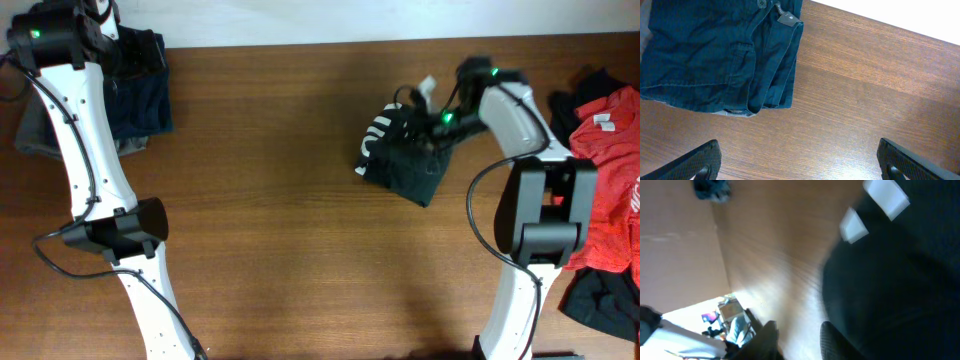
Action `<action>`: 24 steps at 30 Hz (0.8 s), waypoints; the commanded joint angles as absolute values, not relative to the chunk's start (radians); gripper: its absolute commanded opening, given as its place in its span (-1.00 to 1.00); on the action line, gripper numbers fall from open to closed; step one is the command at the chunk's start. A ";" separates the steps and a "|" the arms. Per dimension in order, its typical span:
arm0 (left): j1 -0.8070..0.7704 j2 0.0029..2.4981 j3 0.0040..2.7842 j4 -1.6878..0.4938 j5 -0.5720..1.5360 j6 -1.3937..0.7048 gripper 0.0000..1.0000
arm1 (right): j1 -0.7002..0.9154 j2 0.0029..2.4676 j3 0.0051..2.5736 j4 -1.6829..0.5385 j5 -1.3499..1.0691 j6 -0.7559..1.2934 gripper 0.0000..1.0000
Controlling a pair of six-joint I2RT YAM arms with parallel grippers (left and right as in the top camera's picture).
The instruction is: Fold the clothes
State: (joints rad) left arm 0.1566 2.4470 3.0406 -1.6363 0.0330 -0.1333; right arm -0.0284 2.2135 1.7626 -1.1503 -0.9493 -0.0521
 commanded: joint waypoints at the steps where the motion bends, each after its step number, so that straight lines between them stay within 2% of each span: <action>1: 0.155 2.444 3.043 -1.640 0.029 -0.141 0.98 | -0.026 2.232 1.584 -1.047 -0.942 -0.044 -0.16; 5: 0.155 2.444 3.043 -1.640 0.029 -0.141 0.99 | -0.046 2.232 1.444 -0.971 -0.964 -0.044 -0.17; 10: 0.155 2.444 3.043 -1.640 0.029 -0.141 0.98 | -0.076 2.227 1.415 -1.016 -0.973 -0.044 -0.53; 16: 0.155 2.444 3.043 -1.640 0.029 -0.142 0.98 | -0.087 2.141 1.514 -1.081 -0.997 -0.045 -0.51; 22: 0.155 2.444 3.043 -1.644 0.057 -0.141 0.98 | -0.091 2.040 1.686 -1.194 -0.923 -0.044 -0.25; 24: 0.155 2.446 3.043 -1.644 0.112 -0.130 0.99 | -0.095 2.023 1.750 -1.238 -0.842 -0.044 0.10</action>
State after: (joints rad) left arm 0.1566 2.4470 3.0406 -1.6390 0.0410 -0.1333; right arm -0.0799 2.1033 1.6520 -1.1999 -0.9459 -0.0444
